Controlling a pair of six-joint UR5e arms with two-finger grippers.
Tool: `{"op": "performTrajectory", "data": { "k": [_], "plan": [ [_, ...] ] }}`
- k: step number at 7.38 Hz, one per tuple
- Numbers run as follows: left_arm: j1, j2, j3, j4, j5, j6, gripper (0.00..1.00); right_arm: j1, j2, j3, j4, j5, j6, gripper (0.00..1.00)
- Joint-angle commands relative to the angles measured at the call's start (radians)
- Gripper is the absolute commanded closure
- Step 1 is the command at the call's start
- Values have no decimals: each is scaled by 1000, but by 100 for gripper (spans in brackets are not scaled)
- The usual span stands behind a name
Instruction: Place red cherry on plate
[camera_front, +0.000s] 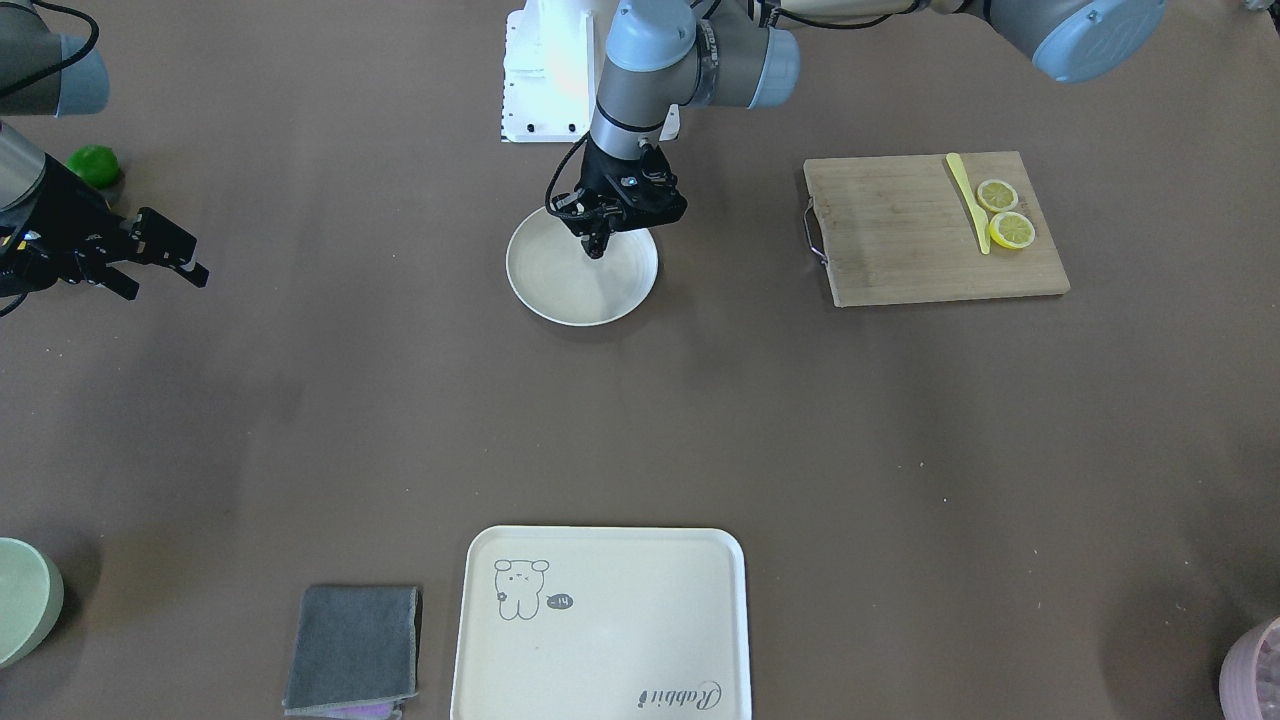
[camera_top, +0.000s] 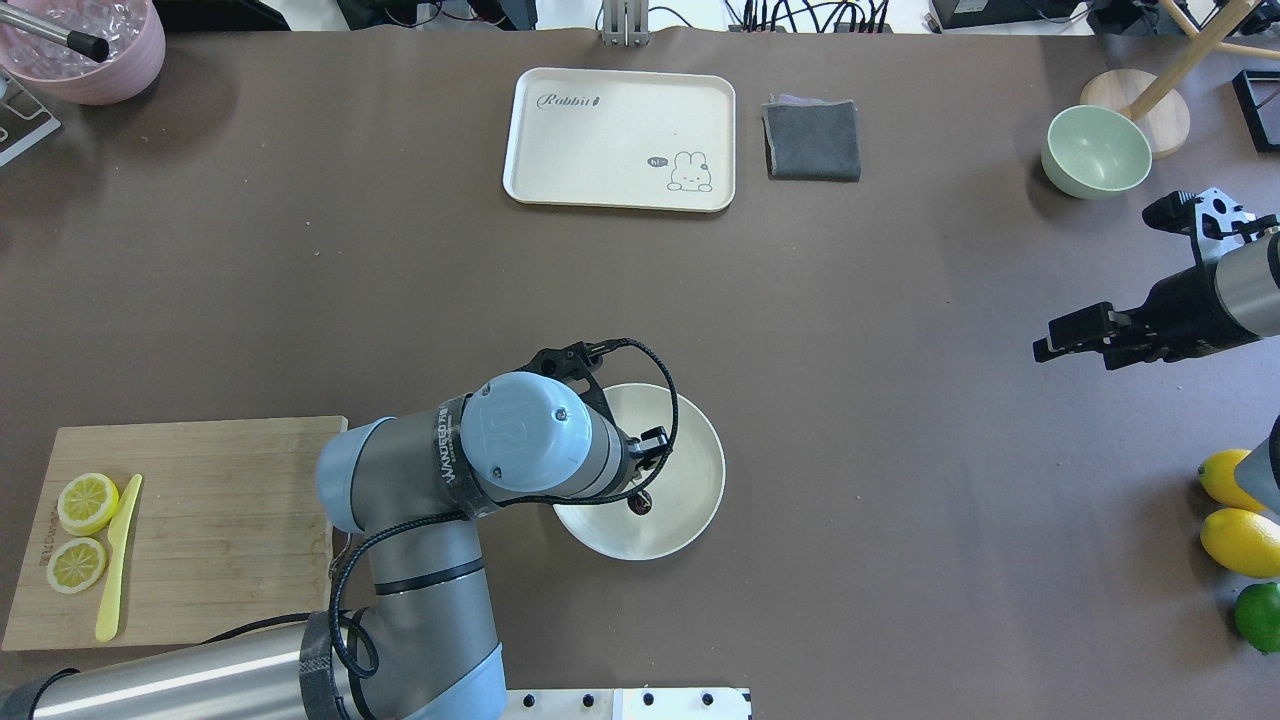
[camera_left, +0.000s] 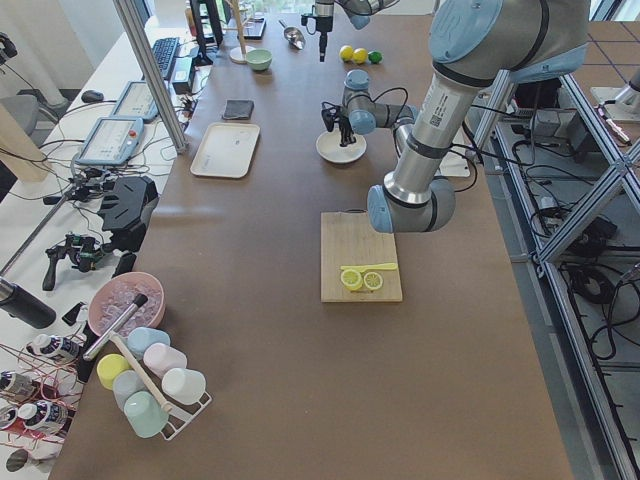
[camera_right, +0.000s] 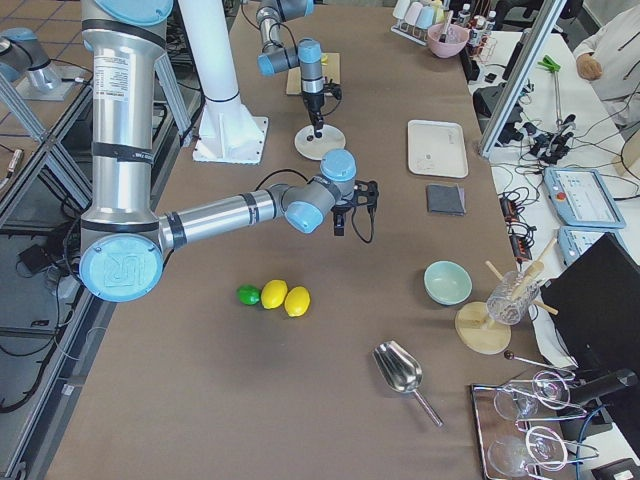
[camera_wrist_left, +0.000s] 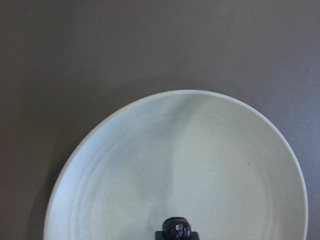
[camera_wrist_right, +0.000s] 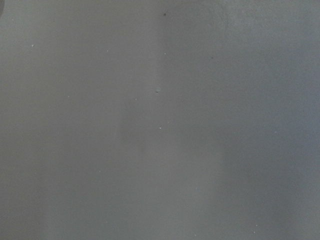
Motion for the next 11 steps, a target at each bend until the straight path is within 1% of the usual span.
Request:
{"op": "performTrajectory", "data": {
  "k": [1, 2, 3, 4, 5, 6, 7, 8, 9, 10, 11],
  "plan": [
    [-1, -1, -1, 1, 6, 2, 3, 9, -3, 1, 0, 0, -7, 0],
    [-31, 15, -20, 10, -5, 32, 3, 21, -3, 6, 0, 2, -7, 0],
    [-72, 72, -75, 39, -46, 127, 3, 48, -4, 4, -3, 15, -10, 0],
    [-146, 147, -145, 84, -101, 240, 3, 90, -16, 1, -9, 26, -66, 0],
    [-251, 233, -202, 105, -183, 417, 3, 142, -45, -9, -12, 40, -164, 0],
    [-354, 359, -269, 113, -263, 638, 3, 195, -55, -14, -68, 42, -277, 0],
    [-460, 495, -323, 113, -314, 849, 3, 245, -55, -14, -151, 42, -412, 0],
    [-588, 565, -313, 115, -394, 1085, 3, 289, -55, -16, -217, 42, -517, 0],
    [-748, 646, -286, 115, -484, 1323, 3, 337, -53, -16, -291, 42, -621, 0],
    [-912, 669, -193, 116, -567, 1572, 3, 372, -47, -17, -358, 42, -715, 0],
    [-1047, 668, -69, 116, -601, 1817, 3, 398, -44, -22, -398, 42, -782, 0]
  ]
}}
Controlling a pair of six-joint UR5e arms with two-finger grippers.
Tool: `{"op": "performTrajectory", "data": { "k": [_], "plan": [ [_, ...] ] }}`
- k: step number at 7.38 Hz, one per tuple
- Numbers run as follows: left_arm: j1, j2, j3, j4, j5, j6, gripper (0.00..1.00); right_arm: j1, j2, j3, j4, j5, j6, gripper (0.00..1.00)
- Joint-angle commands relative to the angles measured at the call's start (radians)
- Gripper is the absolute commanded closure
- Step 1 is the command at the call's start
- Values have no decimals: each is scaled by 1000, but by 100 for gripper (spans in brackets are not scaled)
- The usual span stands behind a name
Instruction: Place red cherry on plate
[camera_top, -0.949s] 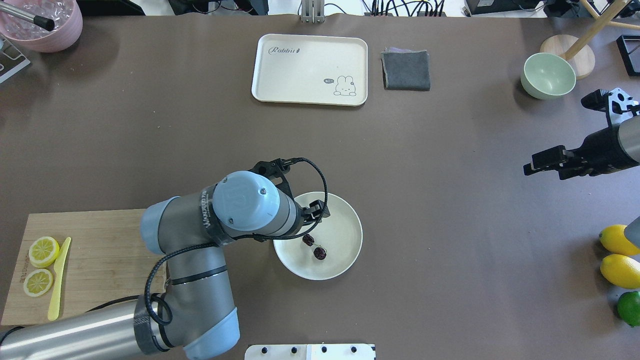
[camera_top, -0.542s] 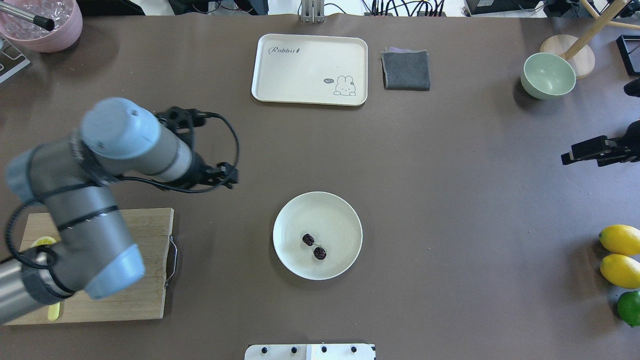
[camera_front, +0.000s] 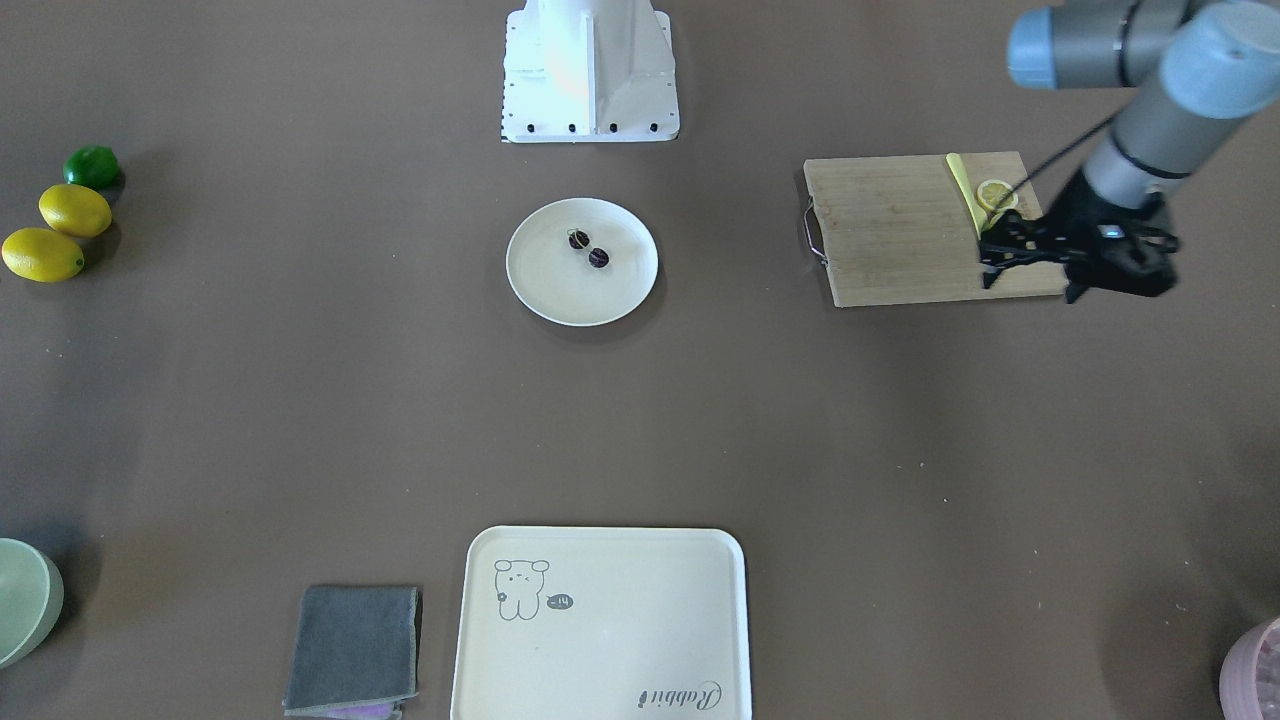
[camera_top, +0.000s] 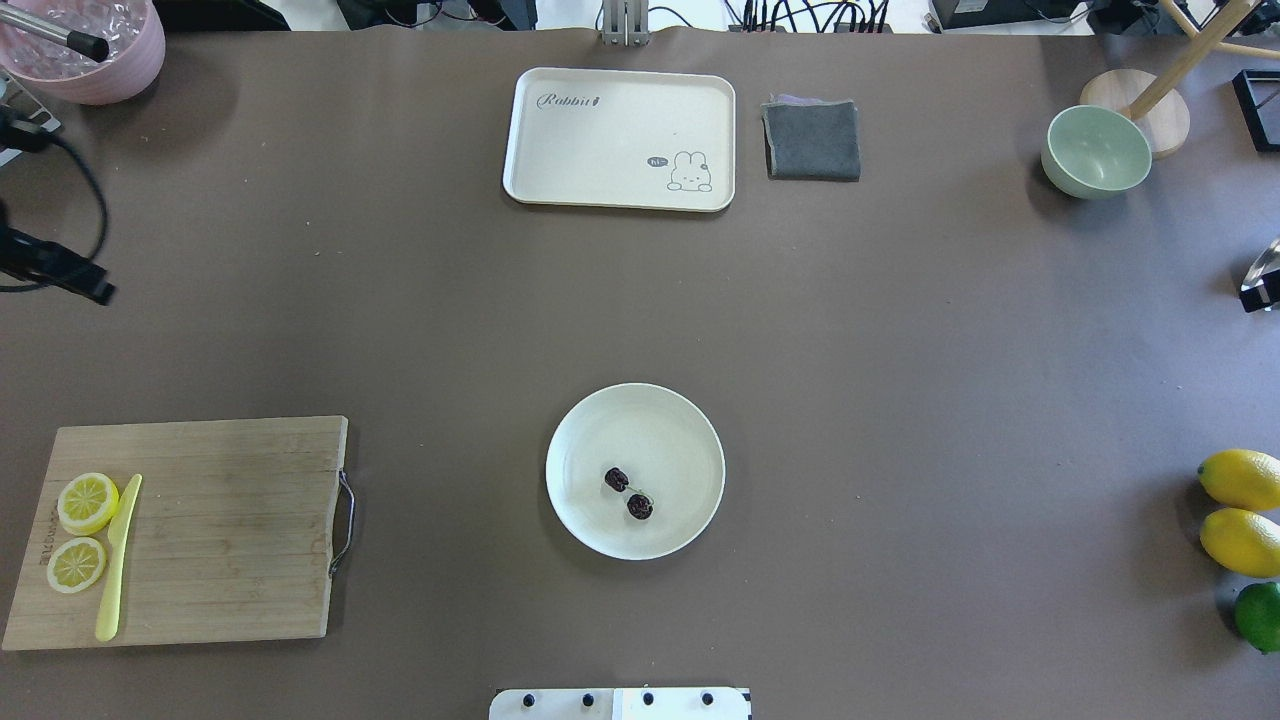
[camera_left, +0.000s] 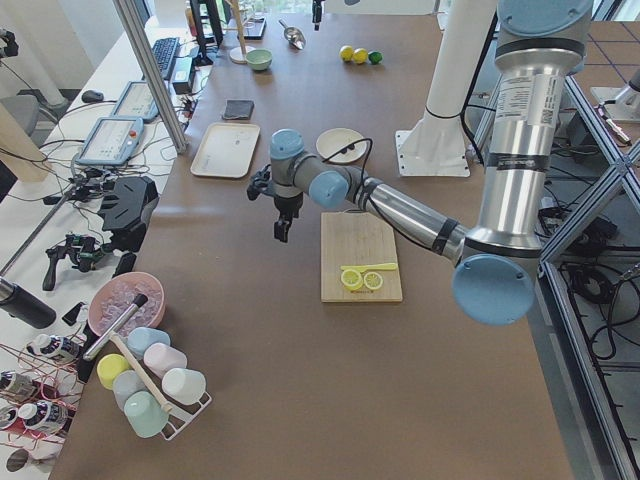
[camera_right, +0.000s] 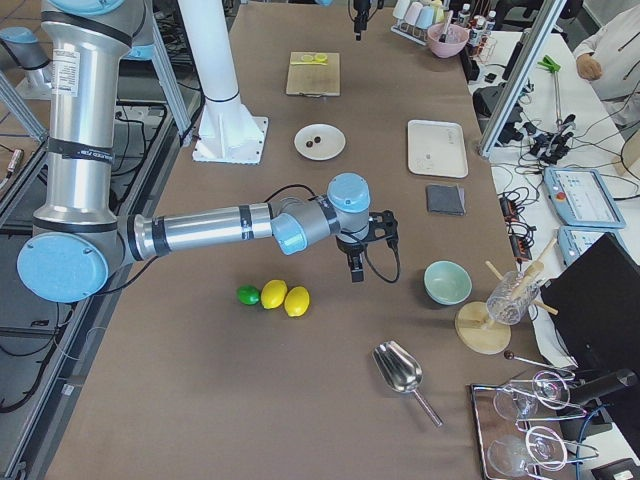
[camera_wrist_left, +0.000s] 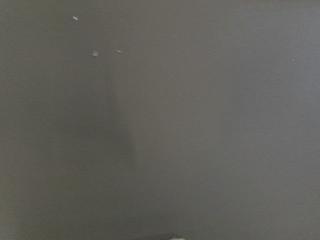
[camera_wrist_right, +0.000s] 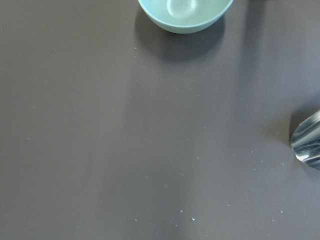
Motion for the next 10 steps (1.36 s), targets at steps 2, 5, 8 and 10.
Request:
{"op": "performTrajectory", "data": {
  "k": [2, 5, 8, 10],
  "plan": [
    [-321, -4, 276, 1, -72, 562, 3, 46, 3, -6, -82, 0, -124, 0],
    [-337, 39, 309, -8, -73, 570, 2, 59, -1, -4, -85, 3, -126, 0],
    [-337, 70, 300, -9, -129, 559, 2, 97, 9, -3, -154, 26, -205, 0],
    [-340, 76, 303, -15, -136, 561, 2, 106, 6, 2, -166, 28, -216, 0]
  ]
}}
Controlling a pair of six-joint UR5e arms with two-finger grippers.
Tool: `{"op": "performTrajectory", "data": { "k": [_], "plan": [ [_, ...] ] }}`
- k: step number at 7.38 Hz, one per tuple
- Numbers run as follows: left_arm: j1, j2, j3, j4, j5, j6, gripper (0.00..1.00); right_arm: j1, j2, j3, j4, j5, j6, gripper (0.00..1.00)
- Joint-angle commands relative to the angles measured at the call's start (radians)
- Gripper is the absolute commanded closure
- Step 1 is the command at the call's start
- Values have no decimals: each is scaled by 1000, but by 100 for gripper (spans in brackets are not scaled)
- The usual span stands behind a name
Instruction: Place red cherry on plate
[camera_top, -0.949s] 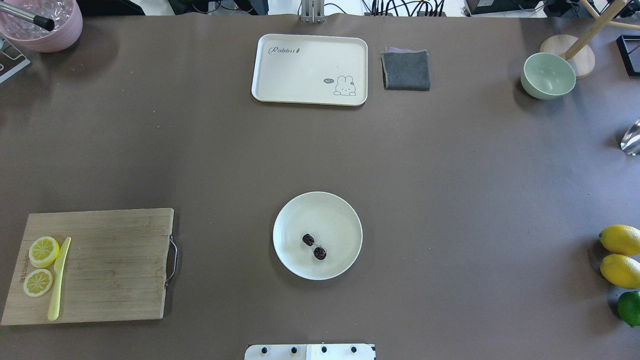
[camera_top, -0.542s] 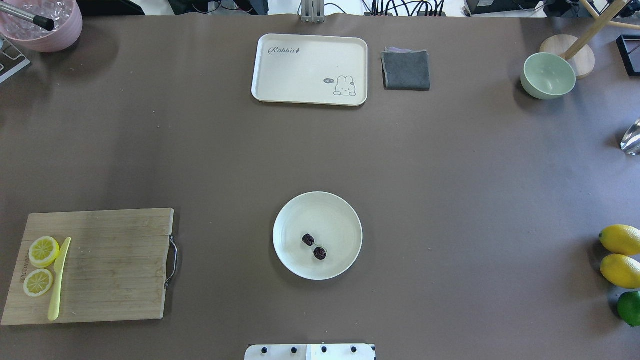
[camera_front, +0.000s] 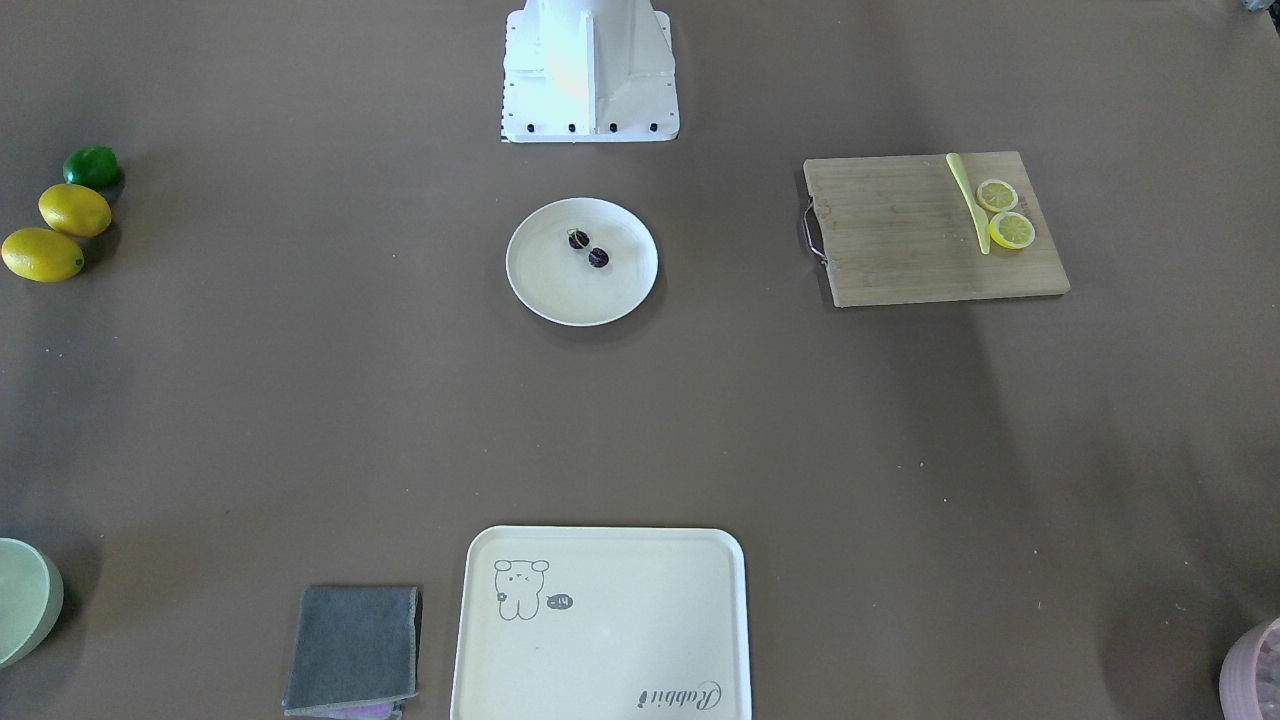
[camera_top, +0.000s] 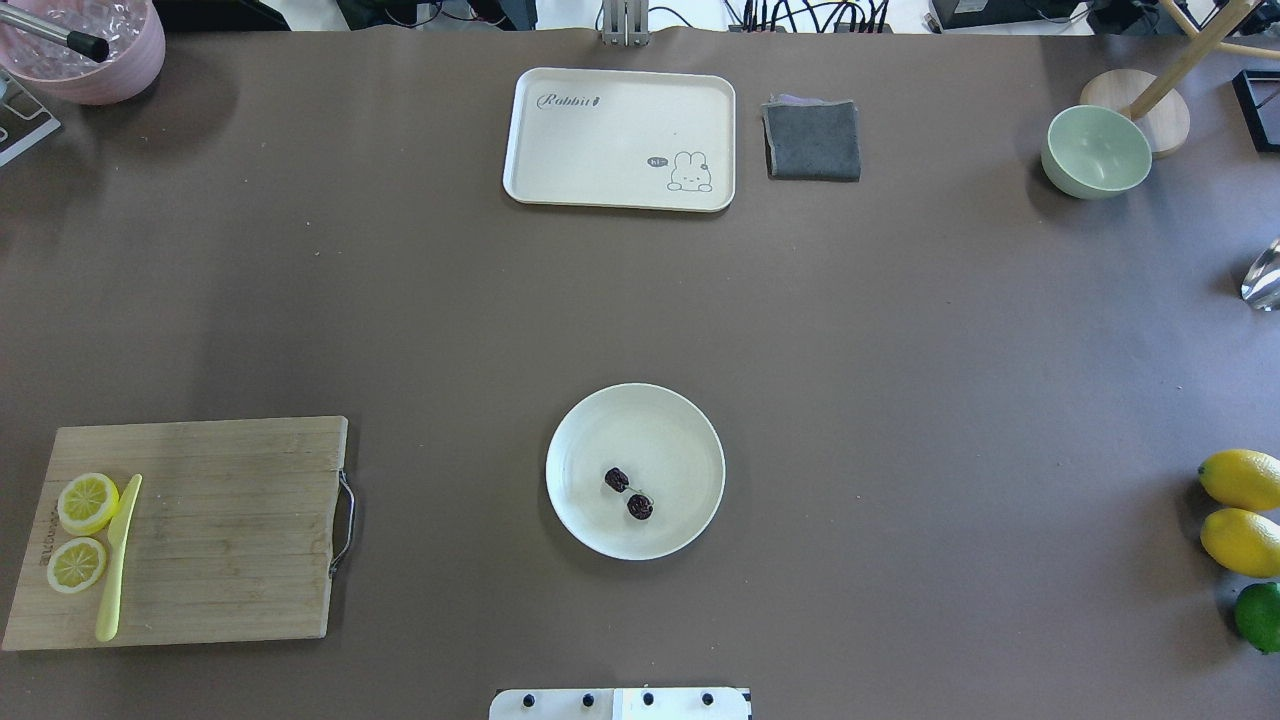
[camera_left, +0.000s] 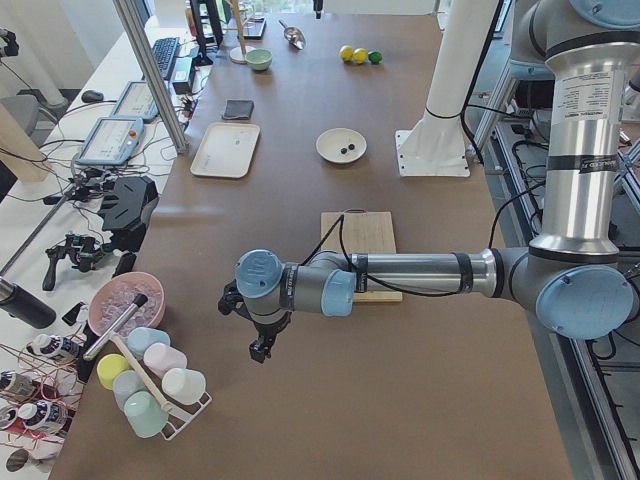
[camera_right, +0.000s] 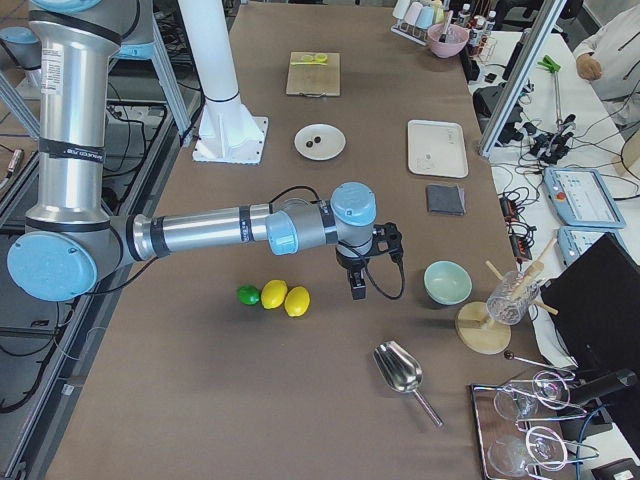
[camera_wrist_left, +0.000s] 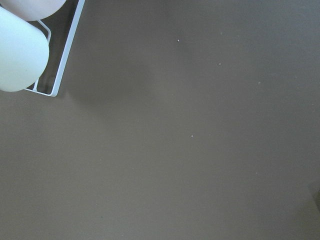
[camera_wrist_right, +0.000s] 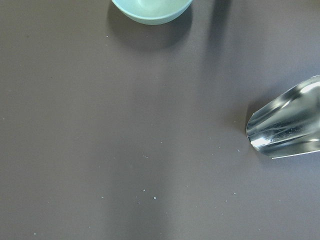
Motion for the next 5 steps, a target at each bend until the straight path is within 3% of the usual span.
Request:
{"op": "performTrajectory", "data": {
  "k": [1, 5],
  "plan": [
    [0, 4, 7, -4, -10, -2, 2, 5, 1, -1, -9, -1, -13, 0],
    [0, 1, 6, 7, -12, -2, 2, 7, -7, -1, -9, -4, -39, 0]
  ]
}}
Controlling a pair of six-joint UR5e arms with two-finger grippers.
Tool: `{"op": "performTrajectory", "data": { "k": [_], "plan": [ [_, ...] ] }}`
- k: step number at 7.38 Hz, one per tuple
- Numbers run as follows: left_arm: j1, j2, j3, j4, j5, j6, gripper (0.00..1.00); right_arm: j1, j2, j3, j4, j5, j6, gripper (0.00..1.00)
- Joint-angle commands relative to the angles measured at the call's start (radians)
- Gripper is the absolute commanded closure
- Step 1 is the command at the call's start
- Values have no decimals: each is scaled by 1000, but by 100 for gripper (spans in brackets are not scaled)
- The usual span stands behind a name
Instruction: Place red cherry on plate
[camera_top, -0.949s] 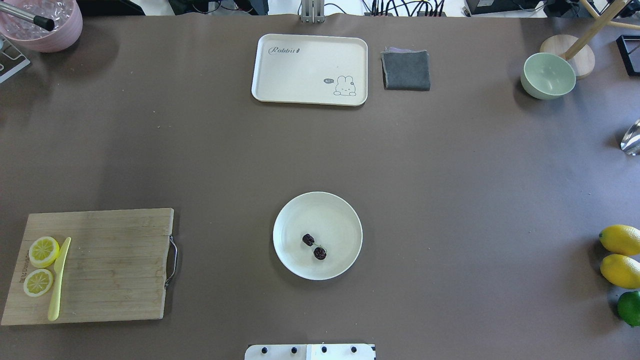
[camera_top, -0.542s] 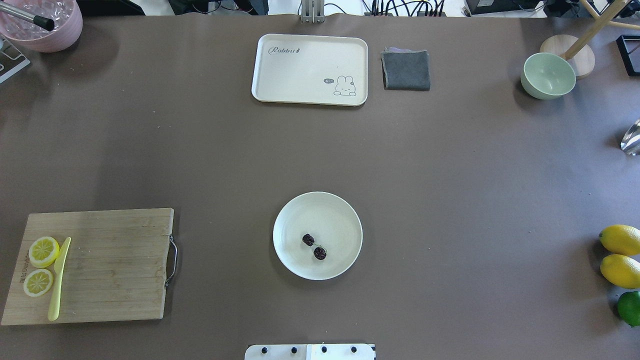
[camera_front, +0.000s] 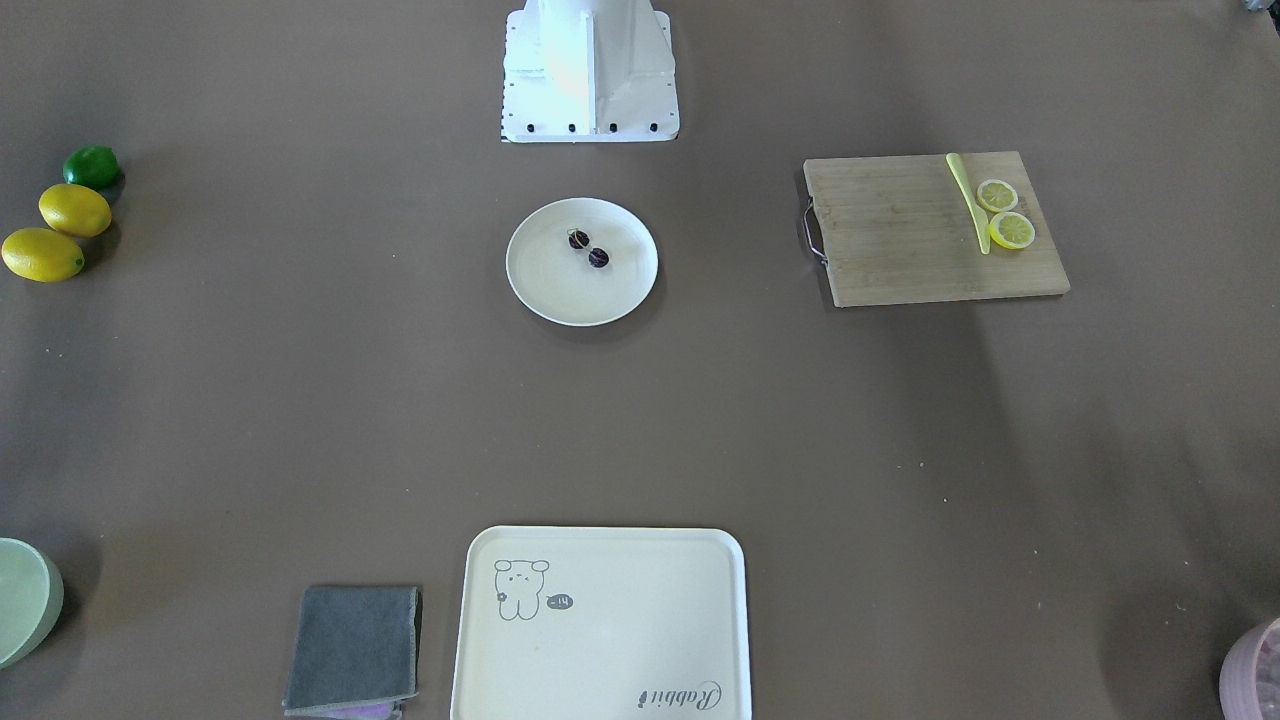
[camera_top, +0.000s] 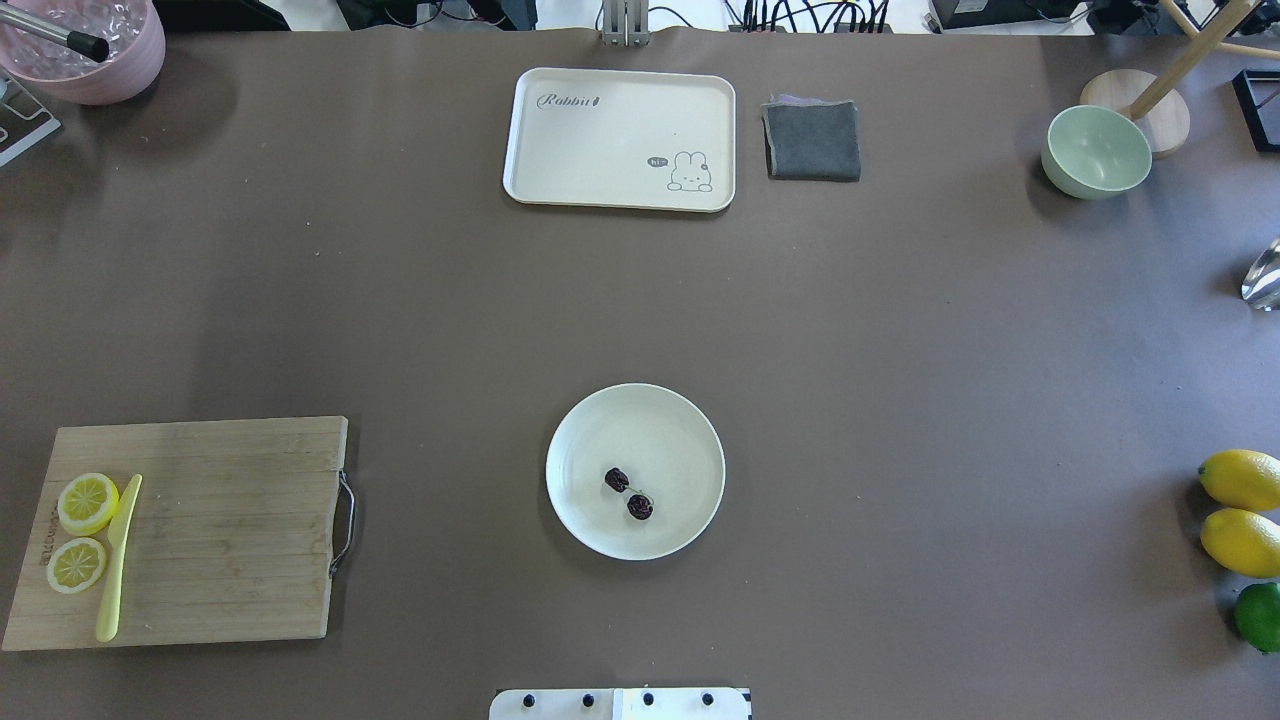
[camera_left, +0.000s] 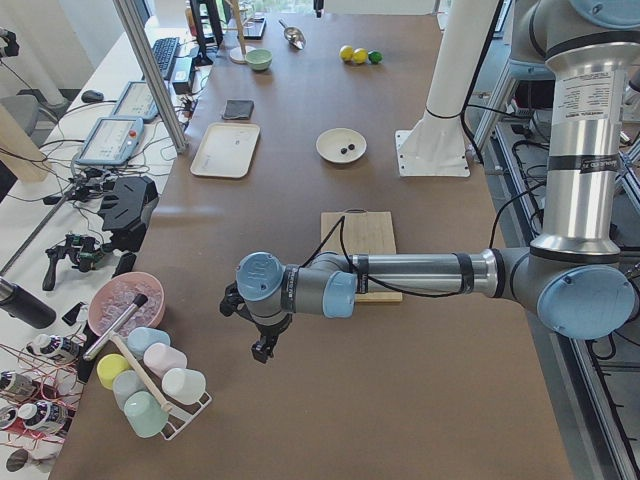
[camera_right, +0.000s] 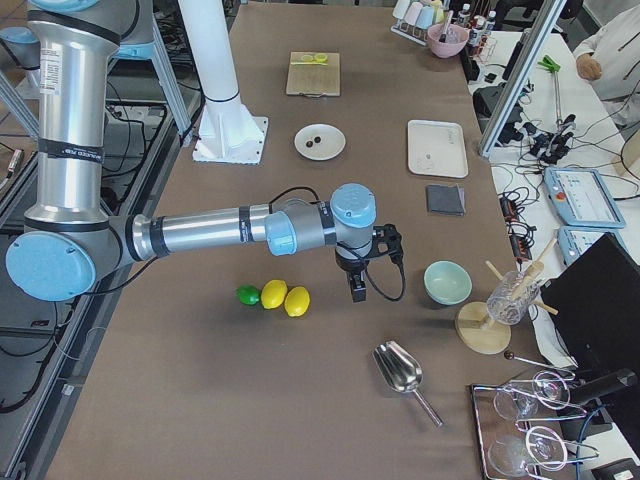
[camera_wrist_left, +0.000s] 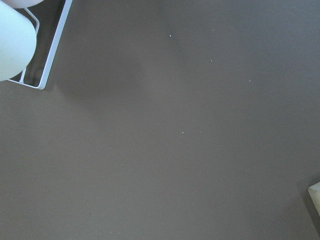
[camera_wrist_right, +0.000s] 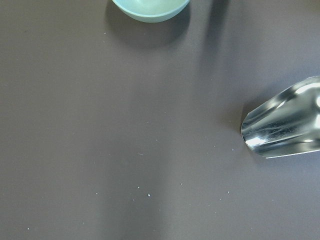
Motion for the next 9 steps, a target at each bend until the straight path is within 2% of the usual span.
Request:
{"op": "performTrajectory", "data": {
  "k": [1, 4, 6, 7, 9],
  "plan": [
    [0, 2, -1, -3, -1, 3, 2, 3, -7, -1, 1, 3, -3, 0],
    [-1, 0, -8, -11, -1, 3, 2, 11, -13, 2, 3, 5, -7, 0],
    [-1, 0, -46, -11, 1, 1, 2, 12, -13, 2, 6, 12, -11, 0],
    [-1, 2, -84, -9, 4, 0, 2, 43, -6, 10, -1, 26, -35, 0],
    [0, -3, -97, -8, 4, 0, 2, 71, -7, 11, 2, 75, -39, 0]
  ]
}}
